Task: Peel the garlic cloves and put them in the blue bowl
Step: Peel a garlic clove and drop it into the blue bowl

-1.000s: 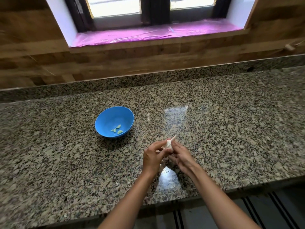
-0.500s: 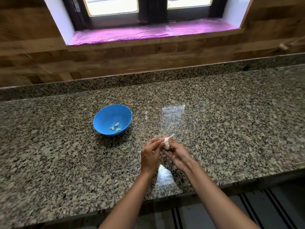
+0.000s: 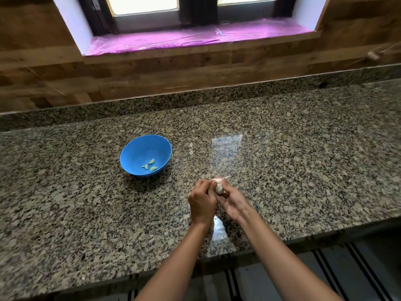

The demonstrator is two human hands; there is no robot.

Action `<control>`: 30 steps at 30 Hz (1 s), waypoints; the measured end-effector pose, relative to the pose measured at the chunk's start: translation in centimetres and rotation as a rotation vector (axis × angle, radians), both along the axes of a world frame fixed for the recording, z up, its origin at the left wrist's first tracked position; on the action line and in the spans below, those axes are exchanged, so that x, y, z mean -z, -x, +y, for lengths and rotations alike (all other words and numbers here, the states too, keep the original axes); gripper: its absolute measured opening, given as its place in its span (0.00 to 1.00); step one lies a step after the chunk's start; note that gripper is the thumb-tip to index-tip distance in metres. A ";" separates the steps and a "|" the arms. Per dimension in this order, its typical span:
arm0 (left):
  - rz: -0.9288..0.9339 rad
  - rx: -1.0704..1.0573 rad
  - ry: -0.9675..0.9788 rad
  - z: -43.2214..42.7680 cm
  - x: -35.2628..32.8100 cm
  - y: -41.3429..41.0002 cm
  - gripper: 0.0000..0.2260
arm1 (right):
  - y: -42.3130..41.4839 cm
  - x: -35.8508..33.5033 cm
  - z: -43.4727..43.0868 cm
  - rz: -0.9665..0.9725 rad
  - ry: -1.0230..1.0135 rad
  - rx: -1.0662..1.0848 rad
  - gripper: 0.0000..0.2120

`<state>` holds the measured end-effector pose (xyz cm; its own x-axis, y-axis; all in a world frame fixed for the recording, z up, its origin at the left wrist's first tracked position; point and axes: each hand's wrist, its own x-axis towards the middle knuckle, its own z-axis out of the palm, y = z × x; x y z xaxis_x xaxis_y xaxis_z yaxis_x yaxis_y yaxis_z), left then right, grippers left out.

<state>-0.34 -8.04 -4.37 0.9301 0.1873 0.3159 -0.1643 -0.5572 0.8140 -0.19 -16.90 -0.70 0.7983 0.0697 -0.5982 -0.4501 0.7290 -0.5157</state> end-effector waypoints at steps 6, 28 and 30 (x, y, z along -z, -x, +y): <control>0.136 0.137 0.092 1.3 -0.4 -0.3 0.09 | -0.3 0.2 -1.0 0.022 0.025 -0.081 0.08; 0.308 0.211 0.081 2.0 -1.1 -1.0 0.11 | -1.4 0.1 -0.6 -0.078 0.231 -0.220 0.10; 0.269 0.223 0.037 2.0 -0.9 -0.7 0.12 | -1.4 0.2 -1.1 -0.095 0.315 -0.272 0.08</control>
